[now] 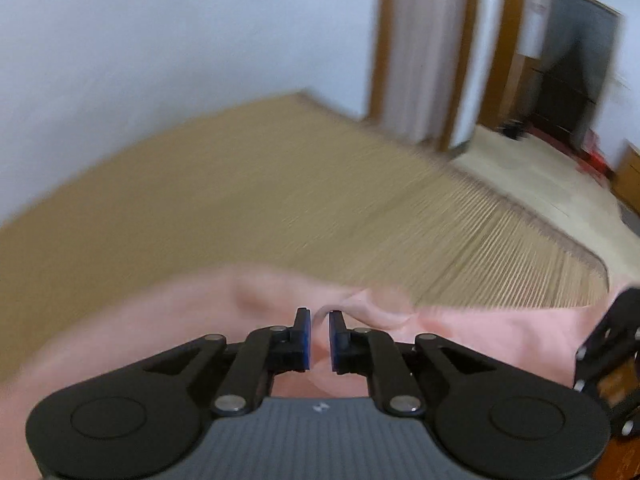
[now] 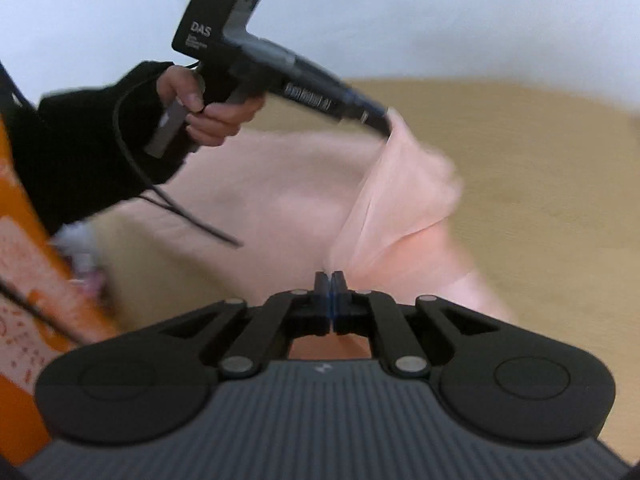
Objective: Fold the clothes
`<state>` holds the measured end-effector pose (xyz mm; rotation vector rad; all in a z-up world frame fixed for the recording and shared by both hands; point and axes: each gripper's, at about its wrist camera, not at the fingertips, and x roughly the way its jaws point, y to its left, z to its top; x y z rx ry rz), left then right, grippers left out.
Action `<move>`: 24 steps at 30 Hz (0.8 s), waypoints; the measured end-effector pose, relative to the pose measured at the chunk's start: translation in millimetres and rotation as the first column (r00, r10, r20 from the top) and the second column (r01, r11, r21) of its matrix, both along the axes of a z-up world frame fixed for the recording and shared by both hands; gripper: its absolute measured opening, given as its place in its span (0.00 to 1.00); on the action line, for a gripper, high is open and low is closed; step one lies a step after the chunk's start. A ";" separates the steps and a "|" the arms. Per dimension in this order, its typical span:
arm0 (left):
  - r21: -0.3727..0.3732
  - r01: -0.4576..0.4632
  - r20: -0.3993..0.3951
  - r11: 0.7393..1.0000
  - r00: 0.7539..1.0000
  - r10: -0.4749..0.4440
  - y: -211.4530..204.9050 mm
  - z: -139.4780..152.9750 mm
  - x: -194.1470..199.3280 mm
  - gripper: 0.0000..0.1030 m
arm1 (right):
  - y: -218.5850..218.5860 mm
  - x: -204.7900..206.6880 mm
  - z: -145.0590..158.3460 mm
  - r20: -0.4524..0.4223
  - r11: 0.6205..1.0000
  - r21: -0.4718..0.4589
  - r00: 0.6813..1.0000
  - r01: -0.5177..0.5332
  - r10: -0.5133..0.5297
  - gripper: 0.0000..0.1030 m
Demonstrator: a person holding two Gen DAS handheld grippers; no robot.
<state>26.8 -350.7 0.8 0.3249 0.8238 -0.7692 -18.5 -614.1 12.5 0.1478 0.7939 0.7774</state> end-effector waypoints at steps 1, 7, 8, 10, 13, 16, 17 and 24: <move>0.001 -0.050 -0.025 0.999 0.998 0.050 15.1 -7.0 -5.6 0.13 | 11.6 -0.1 -9.2 -0.069 0.999 0.040 0.997 -0.017 0.020 0.06; -0.023 -0.082 -0.026 0.996 0.996 0.081 35.0 -12.0 -33.2 0.57 | 43.9 -7.2 -4.5 -0.076 0.998 -0.052 0.997 -0.022 0.018 0.12; -0.024 -0.057 -0.002 0.998 0.998 0.057 29.1 -10.5 -38.0 0.61 | 41.7 -6.9 1.4 -0.036 0.997 -0.076 0.999 -0.003 0.001 0.26; -0.029 0.004 0.023 1.000 1.000 -0.004 17.5 -7.9 -42.4 0.66 | 34.1 -3.7 9.0 0.024 0.993 -0.113 0.999 0.040 -0.037 0.52; -0.014 0.069 0.035 0.997 0.997 -0.069 -6.1 -14.0 -43.2 0.67 | 18.1 0.9 12.8 0.082 0.983 -0.145 0.991 0.114 -0.103 0.58; 0.006 0.077 -0.009 0.997 0.997 -0.077 -24.1 -29.7 -30.8 0.67 | 12.6 3.4 9.5 0.072 0.971 -0.154 0.982 0.185 -0.176 0.58; 0.012 0.073 -0.031 0.997 0.997 -0.072 -28.8 -35.7 -25.1 0.66 | 11.3 2.1 7.1 0.067 0.967 -0.150 0.978 0.205 -0.197 0.58; -0.114 0.093 -0.154 0.989 0.982 -0.111 -18.4 -36.2 -19.9 0.00 | 0.0 -7.9 -3.9 0.089 0.938 -0.179 0.955 0.296 -0.284 0.58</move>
